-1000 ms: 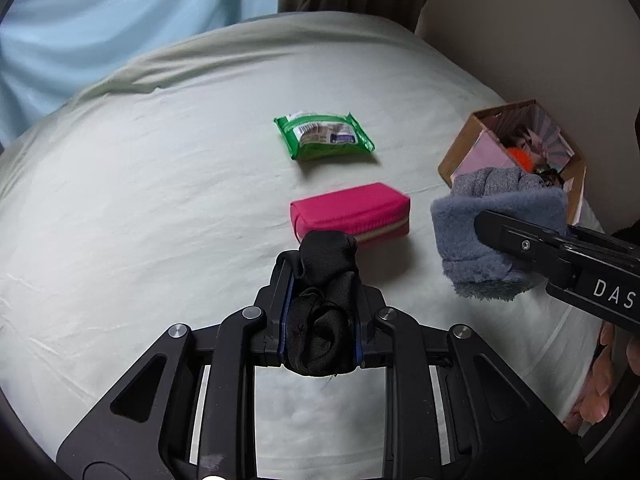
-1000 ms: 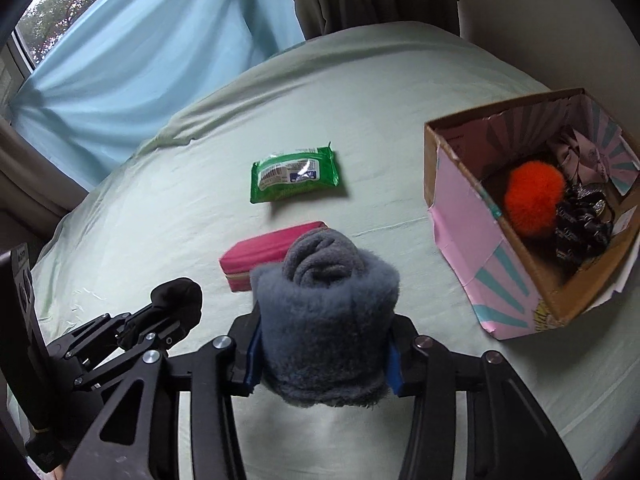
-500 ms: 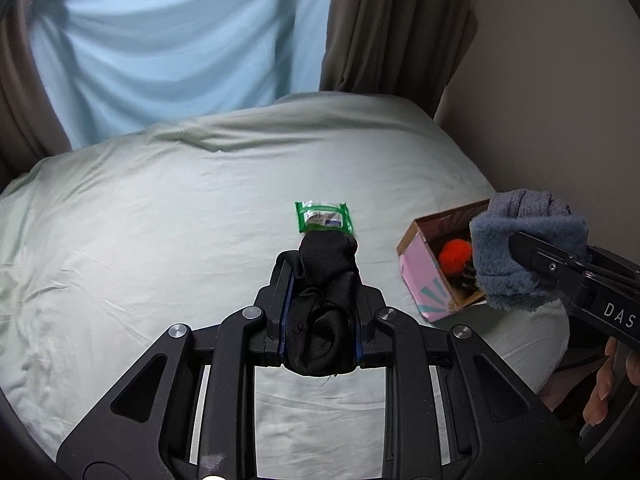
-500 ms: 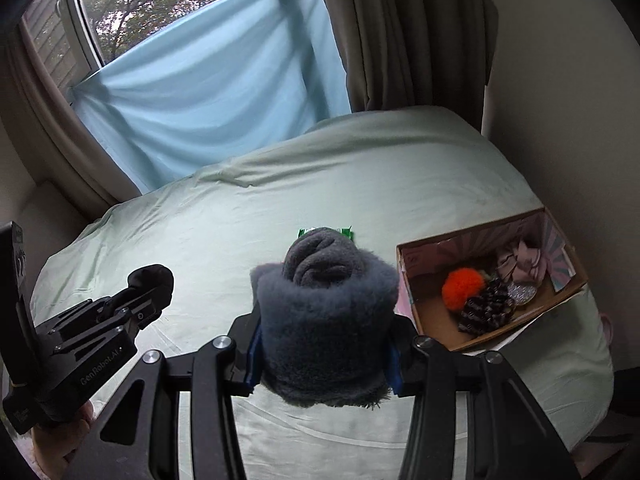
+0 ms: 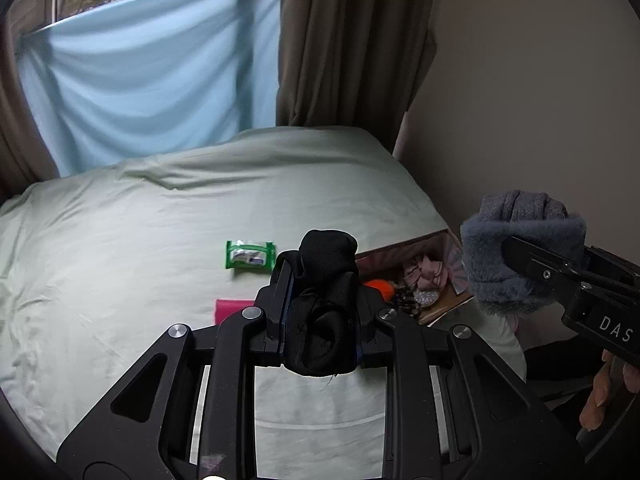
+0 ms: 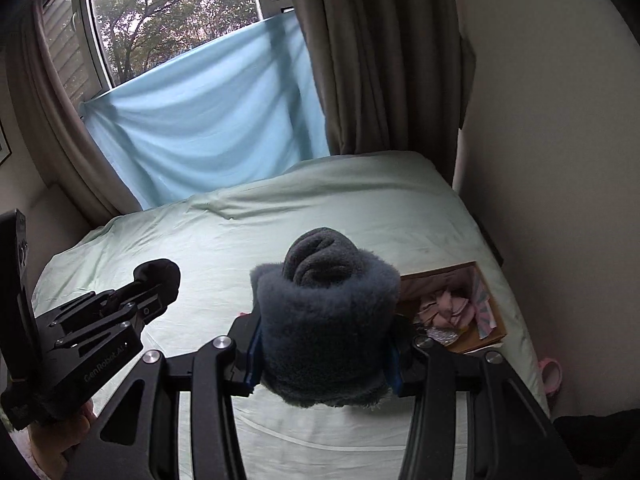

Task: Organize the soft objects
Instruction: 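Carry the scrunchie and sock over the box with both tools, then open both tools to drop the scrunchie and sock into the box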

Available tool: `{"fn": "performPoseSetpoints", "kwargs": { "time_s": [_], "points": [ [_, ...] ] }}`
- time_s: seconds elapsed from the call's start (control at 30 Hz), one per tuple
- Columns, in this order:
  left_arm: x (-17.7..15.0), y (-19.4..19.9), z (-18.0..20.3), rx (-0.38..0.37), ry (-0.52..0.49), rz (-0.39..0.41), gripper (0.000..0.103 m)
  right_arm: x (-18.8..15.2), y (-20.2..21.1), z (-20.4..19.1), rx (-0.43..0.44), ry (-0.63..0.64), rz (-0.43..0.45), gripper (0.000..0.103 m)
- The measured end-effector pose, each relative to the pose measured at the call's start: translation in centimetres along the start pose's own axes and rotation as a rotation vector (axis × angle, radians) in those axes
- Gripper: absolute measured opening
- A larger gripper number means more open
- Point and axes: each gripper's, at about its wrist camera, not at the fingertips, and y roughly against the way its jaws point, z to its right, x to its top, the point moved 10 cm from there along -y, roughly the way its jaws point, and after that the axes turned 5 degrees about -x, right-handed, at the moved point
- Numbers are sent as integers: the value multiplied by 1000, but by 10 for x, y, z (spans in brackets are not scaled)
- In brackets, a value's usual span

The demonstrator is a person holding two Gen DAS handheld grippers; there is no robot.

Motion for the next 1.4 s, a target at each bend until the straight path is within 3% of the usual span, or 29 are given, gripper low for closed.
{"fn": "performPoseSetpoints", "kwargs": {
  "time_s": [0.27,0.5,0.77,0.93,1.07,1.2,1.23,1.27,1.3,1.33,1.37,1.4],
  "points": [
    [11,-72,71,-31,1,-57,20,6,-26,82,-24,-23,-36,43],
    [6,-161,108,-56,22,-158,20,4,-84,145,-72,-27,-118,43],
    [-33,-270,129,-62,58,-344,20,-7,-165,191,-112,-44,-249,43],
    [-68,-327,137,-54,29,-472,20,-22,-218,208,-111,-61,-340,43],
    [-92,-356,134,-52,39,-554,20,-38,-249,219,-98,-80,-404,43],
    [-104,-365,133,-48,34,-587,20,-45,-268,223,-78,-101,-443,46],
    [-104,-365,134,-55,30,-587,24,-46,-271,223,-70,-107,-452,46],
    [-103,-364,138,-74,24,-583,39,-47,-273,223,-64,-111,-462,47],
    [-101,-362,141,-72,14,-577,73,-47,-276,223,-52,-119,-465,53],
    [-99,-360,141,-56,-1,-570,94,-47,-278,221,-30,-130,-470,57],
    [-96,-357,143,-53,-11,-553,103,-46,-282,220,-14,-141,-471,69],
    [-96,-353,144,-56,-17,-547,103,-45,-283,220,-11,-152,-466,88]
  ]
}}
